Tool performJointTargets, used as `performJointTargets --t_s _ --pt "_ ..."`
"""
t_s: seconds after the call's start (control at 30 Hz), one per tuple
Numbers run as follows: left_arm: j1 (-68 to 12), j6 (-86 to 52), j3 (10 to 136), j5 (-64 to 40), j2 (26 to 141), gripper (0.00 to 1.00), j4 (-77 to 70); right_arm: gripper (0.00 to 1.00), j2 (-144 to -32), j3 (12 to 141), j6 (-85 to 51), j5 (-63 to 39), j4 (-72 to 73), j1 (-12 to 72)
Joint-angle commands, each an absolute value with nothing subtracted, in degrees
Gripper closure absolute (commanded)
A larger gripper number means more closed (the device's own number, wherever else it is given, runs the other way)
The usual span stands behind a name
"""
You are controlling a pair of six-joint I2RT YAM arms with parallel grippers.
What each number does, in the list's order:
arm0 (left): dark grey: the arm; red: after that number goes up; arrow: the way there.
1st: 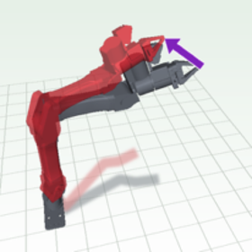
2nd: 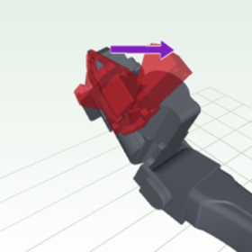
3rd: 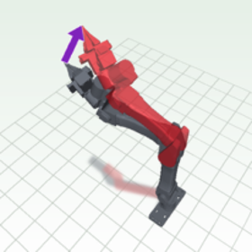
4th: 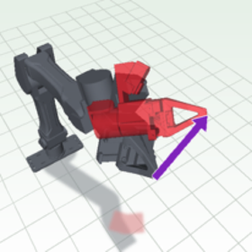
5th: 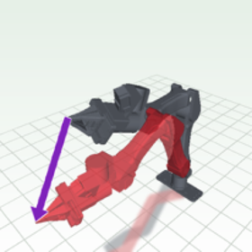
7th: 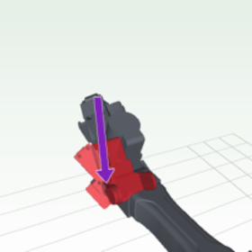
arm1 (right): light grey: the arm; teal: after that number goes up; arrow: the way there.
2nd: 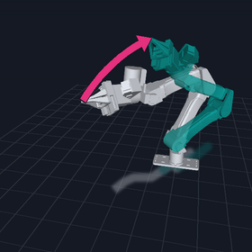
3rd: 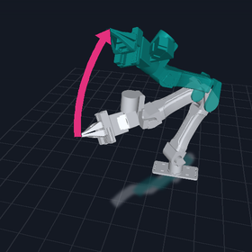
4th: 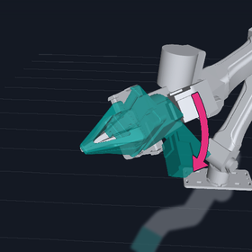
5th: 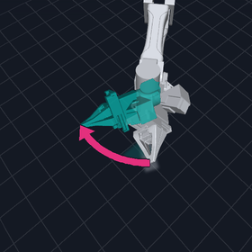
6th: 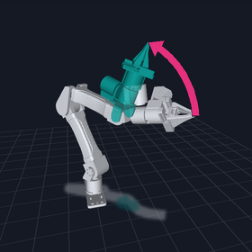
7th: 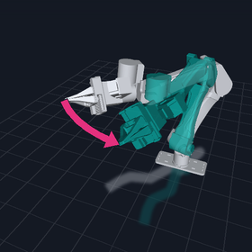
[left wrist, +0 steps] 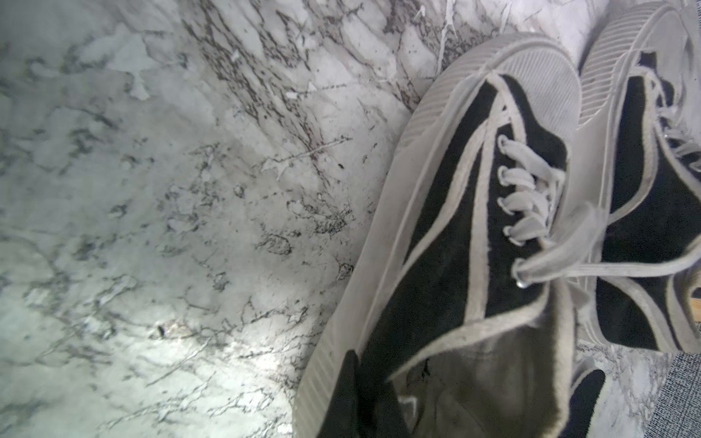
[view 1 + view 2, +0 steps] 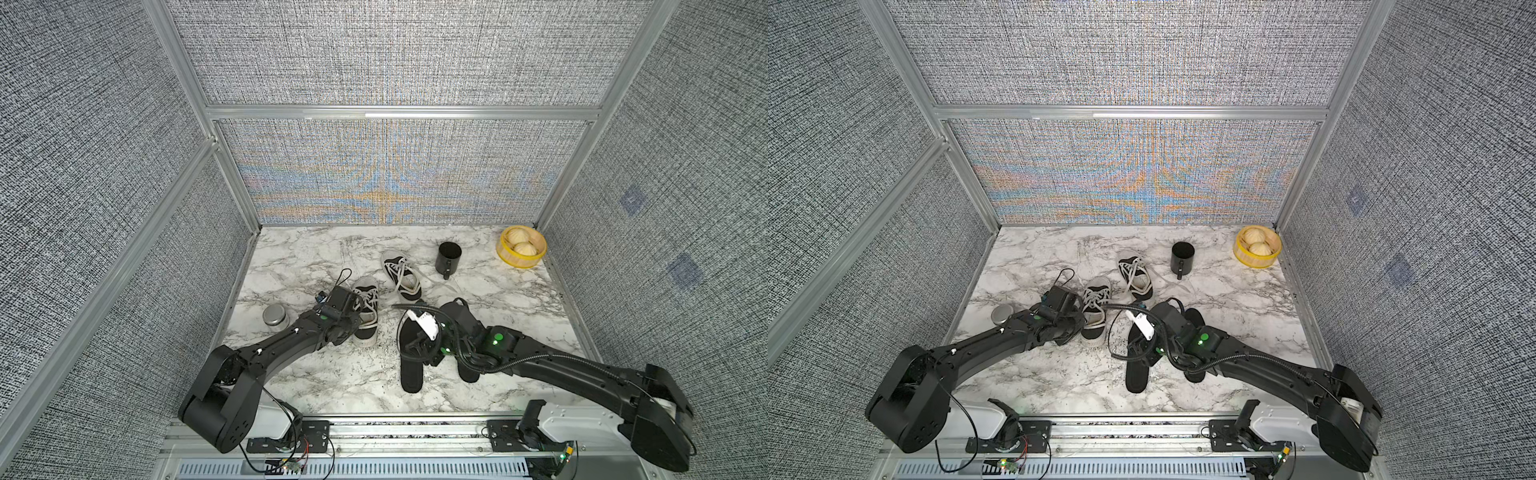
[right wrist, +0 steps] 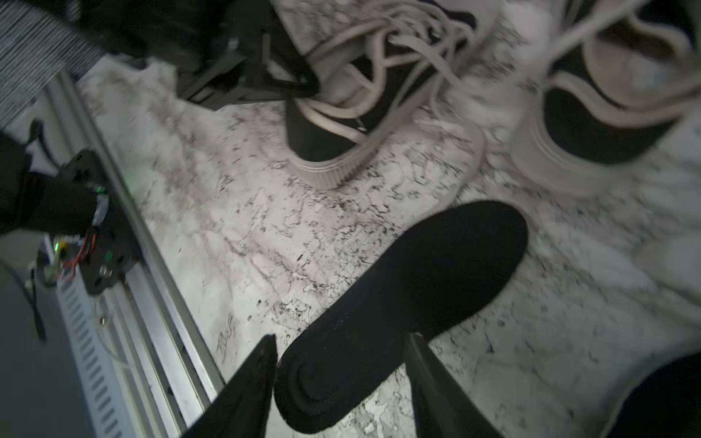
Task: Remove the insole from the shoe
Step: Place the insole at the center of the board, then move the insole to the center of the board.
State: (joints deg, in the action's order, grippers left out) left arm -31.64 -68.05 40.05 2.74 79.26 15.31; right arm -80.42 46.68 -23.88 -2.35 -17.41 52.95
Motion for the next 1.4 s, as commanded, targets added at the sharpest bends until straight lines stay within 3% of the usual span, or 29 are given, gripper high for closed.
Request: performJointTargets --t_s 0.0,0.07,0.1,0.13,0.17,0.37,0.77,0.87,1.1,1.37 --pt "-31.5 -67.9 40.2 2.6 79.0 1.00 15.2 0.40 -83.9 47.3 -53.6 4.1 -24.8 53.5" --pt "-31.5 -67.9 40.3 2.3 79.3 1.00 15.0 0.38 -86.3 46.6 -57.8 3.3 -23.0 54.8" --pt "-31.6 -67.8 40.5 2.1 79.6 1.00 15.0 0.30 -87.5 47.2 -58.8 3.7 -22.8 55.6" --pt "-31.5 -67.6 40.6 2.1 79.6 1.00 15.0 0.08 -88.8 48.3 -59.0 4.1 -23.2 56.2" --pt "-31.5 -67.5 40.7 2.0 79.9 1.00 15.0 0.02 -90.7 50.0 -58.8 4.4 -24.0 56.7" --pt "-31.5 -67.4 40.9 1.7 79.8 1.00 15.0 0.02 -99.4 57.3 -58.0 6.1 -27.3 58.8" --pt "-31.3 -67.1 40.2 2.3 78.7 1.00 15.6 0.02 -109.0 58.9 -59.8 8.7 -27.4 59.9" --pt "-31.1 -67.1 40.2 2.3 78.7 1.00 15.7 0.07 -110.7 59.1 -59.8 8.8 -27.5 59.9" --pt "-30.8 -66.7 40.3 2.4 78.5 1.00 15.9 0.31 -109.3 57.8 -59.2 13.6 -32.8 58.7" --pt "-30.5 -65.7 40.6 2.5 78.6 1.00 16.2 0.34 -106.0 52.3 -50.9 16.2 -34.3 51.6"
